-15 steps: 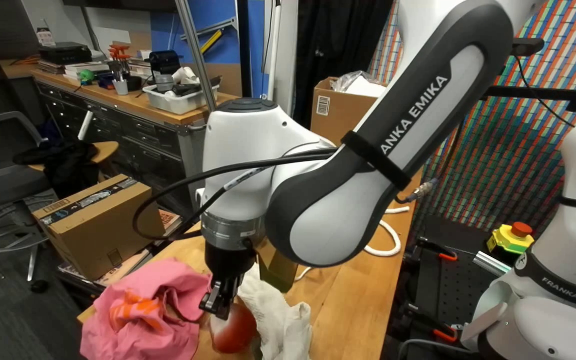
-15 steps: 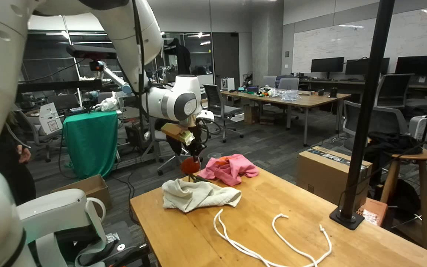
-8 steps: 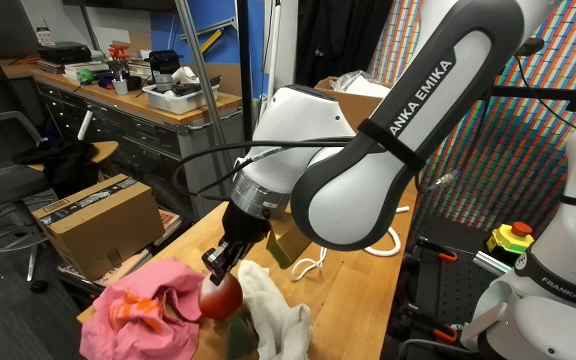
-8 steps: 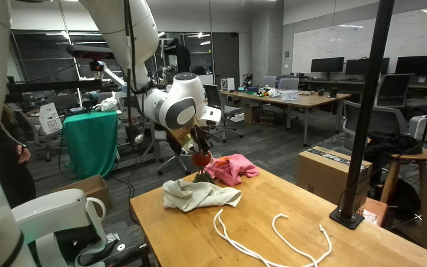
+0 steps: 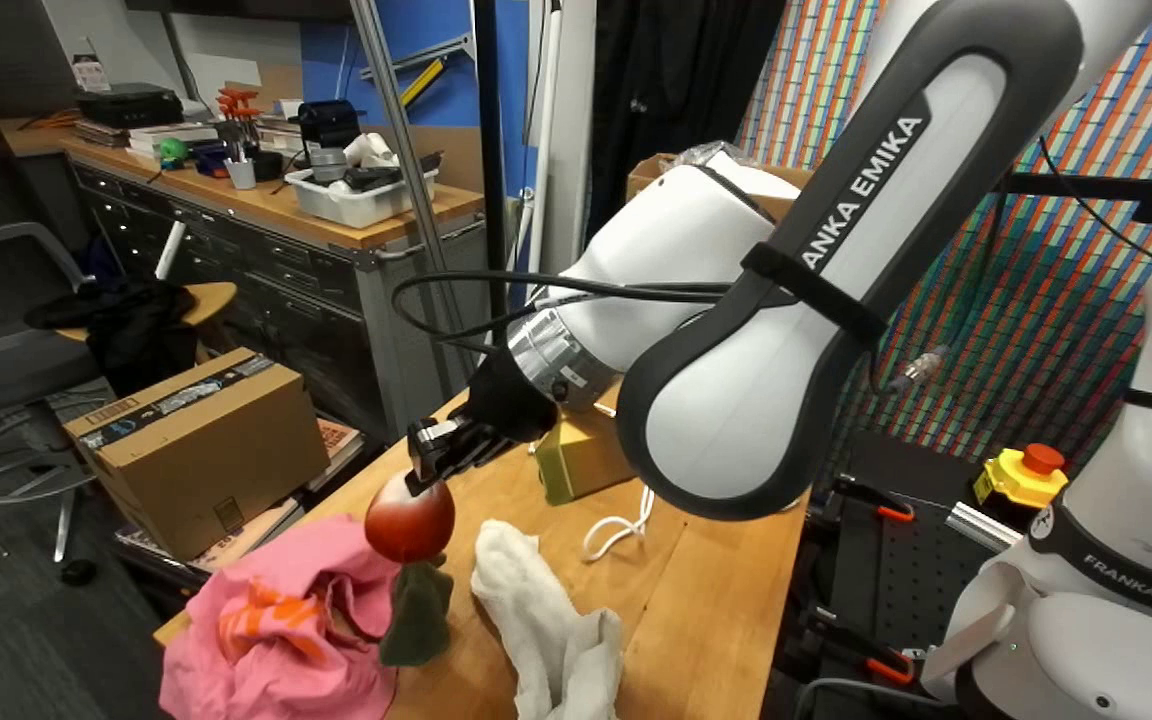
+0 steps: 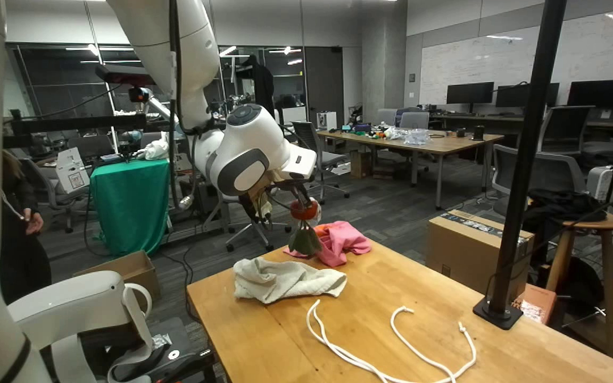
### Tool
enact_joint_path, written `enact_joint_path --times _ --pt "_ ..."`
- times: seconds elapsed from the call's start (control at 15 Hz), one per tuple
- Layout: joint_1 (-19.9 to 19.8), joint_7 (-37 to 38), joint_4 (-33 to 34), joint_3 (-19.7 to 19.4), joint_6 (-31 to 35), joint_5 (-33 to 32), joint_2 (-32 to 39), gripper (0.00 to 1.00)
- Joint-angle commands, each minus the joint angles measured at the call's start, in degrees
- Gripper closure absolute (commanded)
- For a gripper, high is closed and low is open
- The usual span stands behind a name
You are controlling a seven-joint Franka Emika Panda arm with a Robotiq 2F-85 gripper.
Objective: Move the peach shirt to the right, move the pink shirt to the left, move the white towel to the left, move the yellow towel to the right, move the thick white rope forwards, move the radish backwards
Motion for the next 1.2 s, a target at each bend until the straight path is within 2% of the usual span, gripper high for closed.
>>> enact_joint_path --times 0.0,0.47,1.13 --pt "3.21 -0.28 -2.44 -4.28 6.58 5.09 -1.9 0.94" --pt "12.96 -11.91 4.41 -16.76 11.99 25.29 4.16 0.94" --pt "22.84 -24.36 24.16 -29.69 11.35 47.71 20.03 0.94"
